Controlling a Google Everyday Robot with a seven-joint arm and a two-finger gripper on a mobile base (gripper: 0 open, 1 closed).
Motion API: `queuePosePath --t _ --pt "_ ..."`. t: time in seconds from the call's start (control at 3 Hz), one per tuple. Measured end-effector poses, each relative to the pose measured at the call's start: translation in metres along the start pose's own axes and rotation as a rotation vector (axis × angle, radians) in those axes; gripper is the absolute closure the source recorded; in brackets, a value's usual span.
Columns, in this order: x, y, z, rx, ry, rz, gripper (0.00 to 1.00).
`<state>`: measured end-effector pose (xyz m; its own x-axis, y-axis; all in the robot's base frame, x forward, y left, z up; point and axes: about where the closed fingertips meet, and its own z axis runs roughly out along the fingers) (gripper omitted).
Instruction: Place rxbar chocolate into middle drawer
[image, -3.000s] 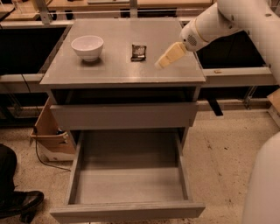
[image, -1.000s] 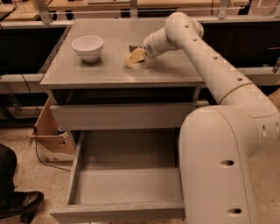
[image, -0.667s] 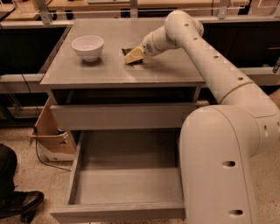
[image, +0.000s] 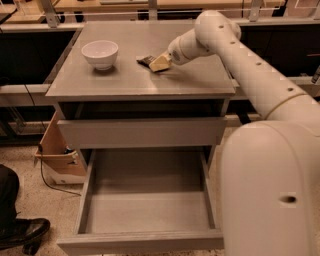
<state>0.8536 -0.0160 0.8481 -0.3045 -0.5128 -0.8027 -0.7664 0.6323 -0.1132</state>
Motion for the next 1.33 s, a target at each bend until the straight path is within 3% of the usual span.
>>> queuePosePath --t 0.33,0.67,1.0,1.33 --pt "0.012 0.022 -0.089 0.024 0.003 -0.038 1.0" --pt "0.024 0.038 -0.138 0.003 0.009 -0.062 1.0" --pt "0.049 0.054 -0.172 -0.059 0.045 -0.063 1.0" --pt "0.065 0.09 -0.189 -0.206 0.048 -0.074 1.0"
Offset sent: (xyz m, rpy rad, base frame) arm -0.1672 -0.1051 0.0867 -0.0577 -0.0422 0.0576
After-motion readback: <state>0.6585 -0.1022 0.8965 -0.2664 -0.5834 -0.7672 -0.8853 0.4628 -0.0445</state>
